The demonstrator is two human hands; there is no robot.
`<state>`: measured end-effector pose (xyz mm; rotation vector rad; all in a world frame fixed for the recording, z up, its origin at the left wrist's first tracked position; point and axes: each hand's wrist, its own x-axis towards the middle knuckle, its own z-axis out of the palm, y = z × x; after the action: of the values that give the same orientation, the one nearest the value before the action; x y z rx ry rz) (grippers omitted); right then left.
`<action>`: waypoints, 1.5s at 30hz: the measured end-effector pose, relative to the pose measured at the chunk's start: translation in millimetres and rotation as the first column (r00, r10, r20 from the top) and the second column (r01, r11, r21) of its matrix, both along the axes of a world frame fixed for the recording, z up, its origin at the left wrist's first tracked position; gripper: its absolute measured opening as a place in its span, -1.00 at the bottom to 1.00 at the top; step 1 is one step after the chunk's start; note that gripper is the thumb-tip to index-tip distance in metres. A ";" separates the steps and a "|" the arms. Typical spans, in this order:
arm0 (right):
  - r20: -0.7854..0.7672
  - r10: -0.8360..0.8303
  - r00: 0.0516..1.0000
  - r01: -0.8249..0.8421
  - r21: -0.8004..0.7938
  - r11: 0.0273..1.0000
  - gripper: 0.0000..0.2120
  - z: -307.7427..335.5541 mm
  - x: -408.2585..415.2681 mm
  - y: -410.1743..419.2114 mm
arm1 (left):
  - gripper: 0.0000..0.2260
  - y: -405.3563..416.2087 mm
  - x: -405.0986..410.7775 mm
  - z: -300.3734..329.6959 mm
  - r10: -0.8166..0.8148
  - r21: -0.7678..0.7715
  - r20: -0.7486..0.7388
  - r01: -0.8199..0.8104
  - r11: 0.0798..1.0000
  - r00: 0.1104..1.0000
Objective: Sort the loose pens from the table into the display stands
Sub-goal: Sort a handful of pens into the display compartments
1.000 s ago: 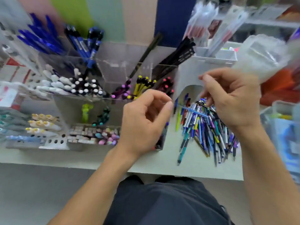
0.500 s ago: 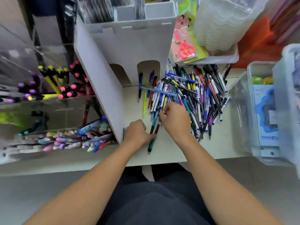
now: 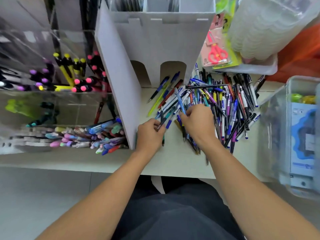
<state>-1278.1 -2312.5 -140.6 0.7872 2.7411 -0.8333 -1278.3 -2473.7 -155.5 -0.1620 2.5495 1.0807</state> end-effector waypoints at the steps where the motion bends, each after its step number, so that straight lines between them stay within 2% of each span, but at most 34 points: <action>1: 0.023 -0.011 1.000 0.011 -0.022 1.000 -0.66 -2.9 4.0 -6.4 | -0.90 2.6 -2.4 -0.3 0.007 -0.001 -0.032 -0.007 1.000 0.999; 3: 0.054 0.001 0.999 0.003 -0.067 0.998 -0.63 -7.5 7.8 -15.7 | -0.85 8.6 -9.7 -3.1 0.019 -0.005 -0.065 -0.019 1.000 0.998; 5: 0.027 -0.011 1.000 0.014 -0.109 0.994 -0.69 -8.6 8.2 -13.8 | -0.75 13.9 -21.1 -5.1 0.032 0.001 -0.067 -0.032 0.999 0.997; 8: -0.032 -0.020 0.999 0.016 -0.121 0.993 -0.77 -4.4 13.1 1.5 | -0.50 20.6 -44.7 -4.4 -0.039 -0.152 -0.170 0.013 0.988 0.985; 9: -0.040 -0.019 0.999 0.014 -0.124 0.992 -0.78 -4.4 15.3 6.3 | -0.38 23.7 -52.7 -4.6 -0.069 -0.210 -0.147 0.037 0.977 0.987; 12: -0.035 -0.028 0.999 0.022 -0.140 0.990 -0.83 -8.5 20.7 13.3 | -0.01 39.5 -72.2 -9.8 -0.137 -0.363 0.049 0.146 0.920 0.989; 15: -0.031 -0.047 0.998 0.042 -0.162 0.986 -0.85 -11.9 24.1 15.4 | 0.10 56.5 -83.4 -14.2 -0.216 -0.500 0.137 0.256 0.827 0.967; 17: -0.045 -0.070 0.997 0.061 -0.179 0.982 -0.85 -13.0 26.1 17.8 | 0.08 62.9 -86.8 -16.3 -0.249 -0.530 0.144 0.287 0.798 0.958; 21: -0.057 -0.107 0.993 0.093 -0.212 0.973 -0.86 -16.6 29.5 16.8 | -0.06 62.8 -84.4 -22.2 -0.217 -0.488 0.122 0.249 0.837 0.968; 24: -0.048 -0.093 0.994 0.080 -0.223 0.972 -0.84 -19.7 29.6 13.1 | -0.25 58.8 -83.0 -25.4 -0.202 -0.447 0.102 0.226 0.865 0.974; 28: -0.050 -0.064 0.997 0.051 -0.226 0.973 -0.86 -20.4 29.9 4.1 | -0.49 55.0 -85.9 -25.6 -0.240 -0.462 0.058 0.240 0.854 0.969; 34: 0.055 0.122 0.991 -0.106 -0.233 0.967 -0.83 -18.1 30.3 -24.7 | -0.75 49.8 -104.6 -6.4 -0.275 -0.386 0.162 0.317 0.866 0.948; 37: 0.021 0.034 0.999 -0.028 -0.233 0.972 -0.86 -13.8 30.8 -20.7 | -0.85 49.9 -103.4 -2.4 -0.272 -0.292 0.228 0.332 0.897 0.935; 40: -0.154 -0.133 0.979 0.108 -0.161 0.981 -0.80 -3.4 13.8 5.3 | -0.86 47.5 -92.6 -3.8 -0.190 -0.136 0.291 0.237 0.962 0.938; 42: -0.170 -0.031 0.985 0.023 -0.049 0.999 -0.64 -0.6 -14.7 28.1 | -0.87 43.2 -84.5 -4.3 -0.149 -0.065 0.328 0.179 0.982 0.933; 45: 0.011 0.211 0.977 -0.211 0.088 0.974 -0.46 -3.5 -62.8 52.8 | -0.91 37.8 -77.9 -5.4 -0.130 0.015 0.368 0.133 0.991 0.921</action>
<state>-1340.9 -2259.7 -144.2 0.4975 2.8132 -0.6714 -1356.2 -2435.9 -160.9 -0.1752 2.1949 0.8901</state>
